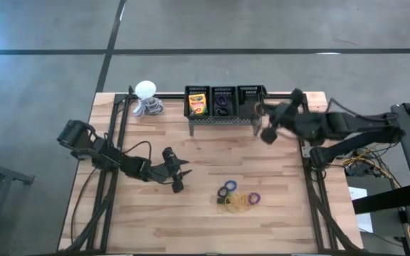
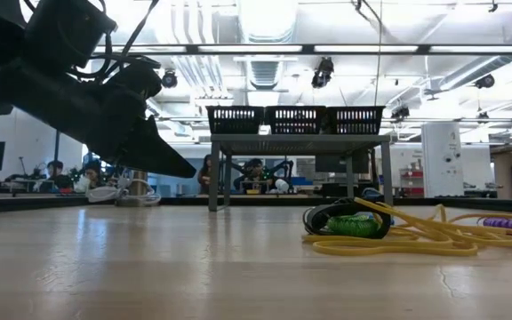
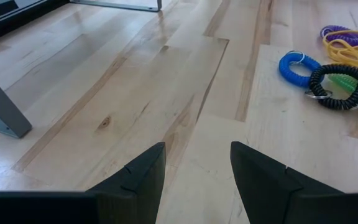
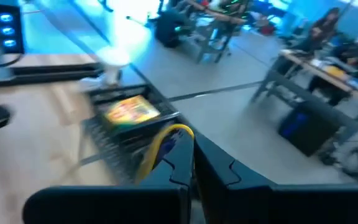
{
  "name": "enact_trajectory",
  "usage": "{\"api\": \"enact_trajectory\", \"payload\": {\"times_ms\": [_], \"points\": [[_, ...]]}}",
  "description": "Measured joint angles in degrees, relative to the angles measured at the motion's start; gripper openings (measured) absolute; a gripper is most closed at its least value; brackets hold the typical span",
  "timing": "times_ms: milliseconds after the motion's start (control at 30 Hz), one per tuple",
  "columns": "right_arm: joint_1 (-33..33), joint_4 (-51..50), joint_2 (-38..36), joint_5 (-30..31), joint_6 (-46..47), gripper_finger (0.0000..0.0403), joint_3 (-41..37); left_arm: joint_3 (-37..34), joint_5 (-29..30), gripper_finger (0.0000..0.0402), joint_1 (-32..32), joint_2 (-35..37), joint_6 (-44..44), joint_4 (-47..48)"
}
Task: Pick & Place Office Desk Supplies
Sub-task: Put the yellow rubber band into the right black bin on the shelf
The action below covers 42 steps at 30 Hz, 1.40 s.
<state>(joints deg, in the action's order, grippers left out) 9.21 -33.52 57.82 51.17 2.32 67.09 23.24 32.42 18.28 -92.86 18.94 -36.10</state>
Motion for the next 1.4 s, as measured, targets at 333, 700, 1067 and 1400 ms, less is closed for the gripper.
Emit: {"api": "enact_trajectory", "payload": {"times_ms": [333,700,1067,1400], "points": [[-17.0,0.1,5.6,-20.5,-7.6,0.0008,7.6,0.0,0.1,0.0186,0.0,0.0,0.0,0.1],[-24.3,14.1,17.8,-27.7,-16.7,0.0008,9.3,0.0,0.2,0.0186,0.0,0.0,0.0,0.1],[-28.1,2.2,18.9,-24.2,-15.7,0.0008,16.1,0.0,0.0,0.0186,0.0,0.0,0.2,0.3],[-32.1,-7.1,18.1,-24.2,-9.3,0.0008,12.0,0.0,0.0,0.0186,0.0,0.0,0.6,0.3]]}}
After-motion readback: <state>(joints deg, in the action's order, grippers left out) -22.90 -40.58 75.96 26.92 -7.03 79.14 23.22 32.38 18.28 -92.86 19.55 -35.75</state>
